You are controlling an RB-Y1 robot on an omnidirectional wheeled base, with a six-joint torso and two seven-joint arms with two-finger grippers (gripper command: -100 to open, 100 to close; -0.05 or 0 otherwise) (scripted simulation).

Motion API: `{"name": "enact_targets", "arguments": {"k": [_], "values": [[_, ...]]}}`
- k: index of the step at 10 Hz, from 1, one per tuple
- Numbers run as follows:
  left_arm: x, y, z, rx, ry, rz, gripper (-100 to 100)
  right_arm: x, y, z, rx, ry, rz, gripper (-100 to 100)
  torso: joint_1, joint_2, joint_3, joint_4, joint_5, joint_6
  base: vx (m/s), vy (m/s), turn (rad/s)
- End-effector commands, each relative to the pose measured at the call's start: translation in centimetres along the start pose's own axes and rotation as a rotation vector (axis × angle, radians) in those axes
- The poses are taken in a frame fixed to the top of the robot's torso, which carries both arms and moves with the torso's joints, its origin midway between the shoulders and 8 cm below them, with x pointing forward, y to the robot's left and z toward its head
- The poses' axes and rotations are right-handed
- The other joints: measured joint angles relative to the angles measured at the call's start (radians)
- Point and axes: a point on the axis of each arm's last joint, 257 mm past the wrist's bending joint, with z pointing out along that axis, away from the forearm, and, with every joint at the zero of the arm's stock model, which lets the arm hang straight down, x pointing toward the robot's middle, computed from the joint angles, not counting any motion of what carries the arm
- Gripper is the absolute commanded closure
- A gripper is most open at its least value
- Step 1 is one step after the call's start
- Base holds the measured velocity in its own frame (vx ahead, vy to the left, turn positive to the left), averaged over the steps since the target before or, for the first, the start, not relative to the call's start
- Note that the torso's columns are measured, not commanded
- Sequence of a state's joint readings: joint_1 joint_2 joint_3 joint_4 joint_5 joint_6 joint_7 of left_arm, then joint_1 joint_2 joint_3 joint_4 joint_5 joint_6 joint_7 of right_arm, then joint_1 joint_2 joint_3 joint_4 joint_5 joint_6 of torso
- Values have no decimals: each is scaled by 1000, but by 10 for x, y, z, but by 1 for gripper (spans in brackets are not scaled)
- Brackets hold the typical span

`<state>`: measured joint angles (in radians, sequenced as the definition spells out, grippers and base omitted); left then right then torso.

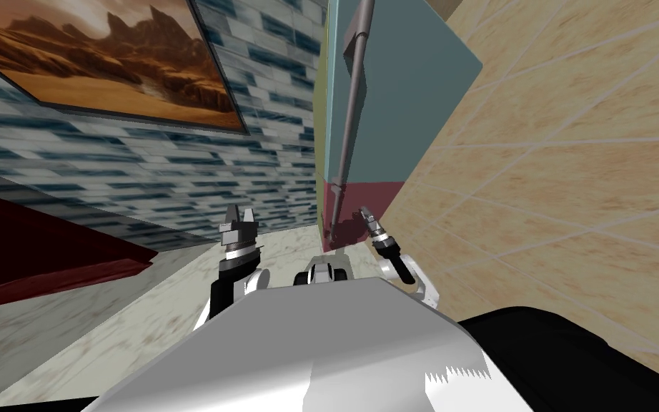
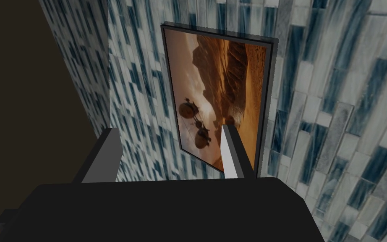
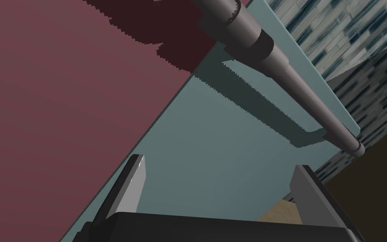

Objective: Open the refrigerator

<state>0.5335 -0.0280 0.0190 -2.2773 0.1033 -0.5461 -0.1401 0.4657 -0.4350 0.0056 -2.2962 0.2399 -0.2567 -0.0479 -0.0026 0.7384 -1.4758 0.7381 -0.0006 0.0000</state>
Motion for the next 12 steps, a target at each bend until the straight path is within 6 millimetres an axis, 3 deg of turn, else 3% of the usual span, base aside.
{"name": "enact_targets", "arguments": {"k": [1,6,11,12], "values": [[0,0,0,0,0,0,0,8,-17,3,41,74,-104,-100,-1,0,0,0,0,0,7,97,-24],[0,0,0,0,0,0,0,13,-45,3,98,176,-269,-100,3,0,0,0,1,0,4,110,-17],[0,0,0,0,0,0,0,4,-88,2,181,279,-506,-100,2,0,0,0,0,0,10,107,-17],[0,0,0,0,0,0,0,4,-88,1,177,295,-522,-100,4,0,0,0,1,0,11,110,-14]]}}
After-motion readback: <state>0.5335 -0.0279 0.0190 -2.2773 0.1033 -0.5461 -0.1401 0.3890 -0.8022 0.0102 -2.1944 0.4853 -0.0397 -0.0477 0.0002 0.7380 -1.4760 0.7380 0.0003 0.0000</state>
